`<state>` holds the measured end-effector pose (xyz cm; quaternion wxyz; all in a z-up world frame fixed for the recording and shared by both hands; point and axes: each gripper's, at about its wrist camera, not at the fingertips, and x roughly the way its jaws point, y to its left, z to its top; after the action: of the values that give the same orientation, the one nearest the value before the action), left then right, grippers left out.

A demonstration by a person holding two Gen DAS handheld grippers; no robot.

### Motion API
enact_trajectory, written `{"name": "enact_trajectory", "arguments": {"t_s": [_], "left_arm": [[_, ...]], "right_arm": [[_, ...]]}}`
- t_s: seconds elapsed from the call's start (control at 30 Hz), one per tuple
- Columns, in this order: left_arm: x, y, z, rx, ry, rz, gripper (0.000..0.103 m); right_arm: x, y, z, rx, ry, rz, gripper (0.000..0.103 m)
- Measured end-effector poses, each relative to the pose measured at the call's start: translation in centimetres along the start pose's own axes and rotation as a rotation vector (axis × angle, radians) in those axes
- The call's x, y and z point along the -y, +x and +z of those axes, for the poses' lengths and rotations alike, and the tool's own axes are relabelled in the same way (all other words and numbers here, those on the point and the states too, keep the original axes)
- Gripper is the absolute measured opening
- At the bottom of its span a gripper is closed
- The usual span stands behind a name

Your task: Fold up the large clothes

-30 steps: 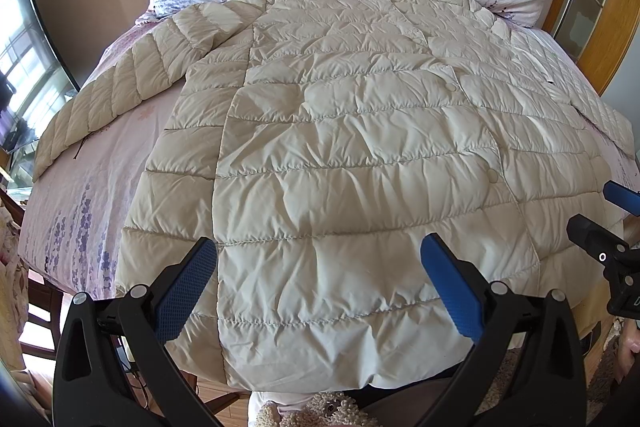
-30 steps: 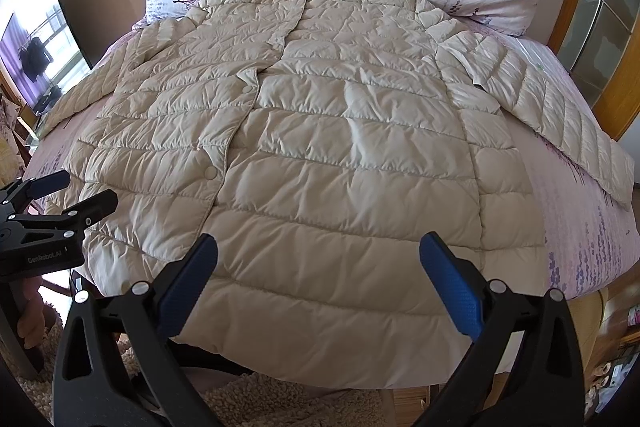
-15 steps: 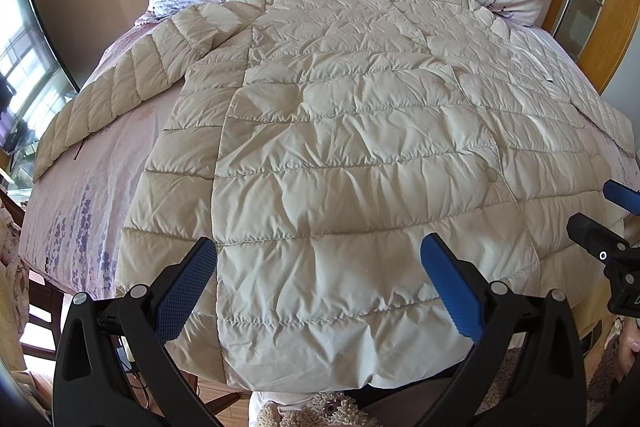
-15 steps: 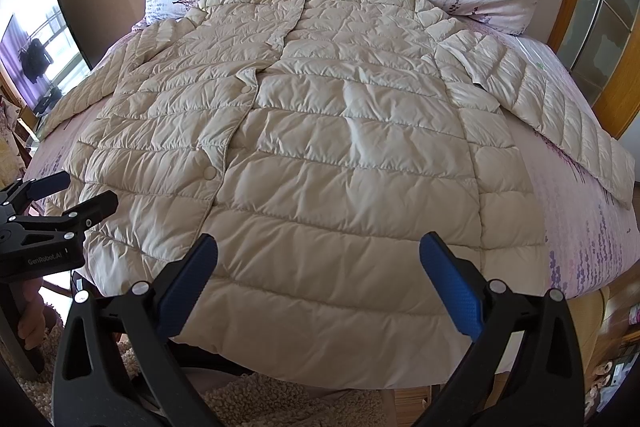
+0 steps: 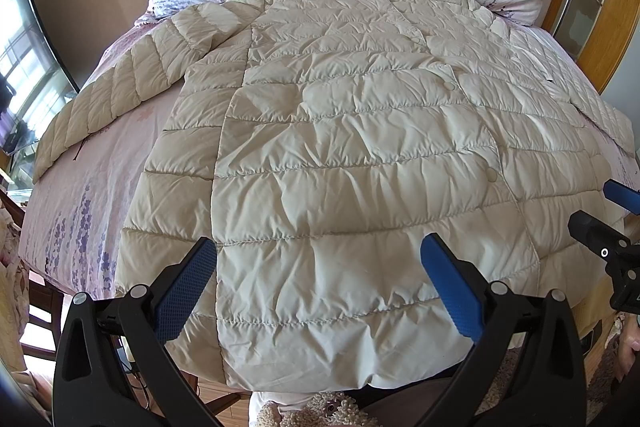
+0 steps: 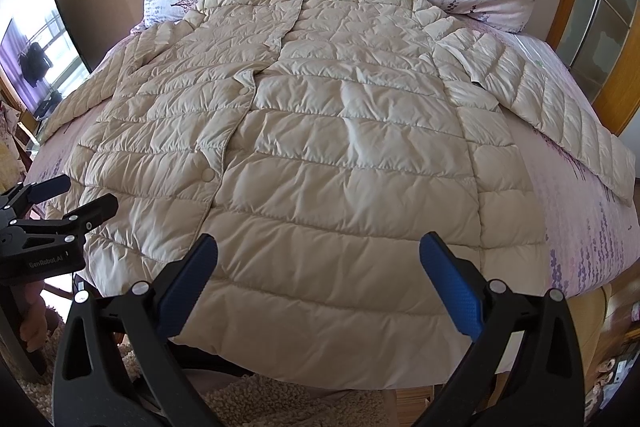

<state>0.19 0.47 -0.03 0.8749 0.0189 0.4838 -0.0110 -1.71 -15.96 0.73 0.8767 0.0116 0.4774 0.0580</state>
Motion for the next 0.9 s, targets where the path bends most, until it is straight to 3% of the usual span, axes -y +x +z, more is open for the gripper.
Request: {"name": "enact_trajectory", "arguments": {"t_s": [0.63, 0.9], "left_arm": [[0.0, 0.0, 0.0, 0.001, 0.001, 0.002, 0.102], [0.1, 0.1, 1.0, 0.024, 0.009, 0.031, 0.102]], "right_arm": [[0.3, 0.2, 0.3, 0.0, 0.024, 0.014, 0.101], [1.9, 0.8, 1.2, 0.009, 0.09, 0.033, 0.101]]}}
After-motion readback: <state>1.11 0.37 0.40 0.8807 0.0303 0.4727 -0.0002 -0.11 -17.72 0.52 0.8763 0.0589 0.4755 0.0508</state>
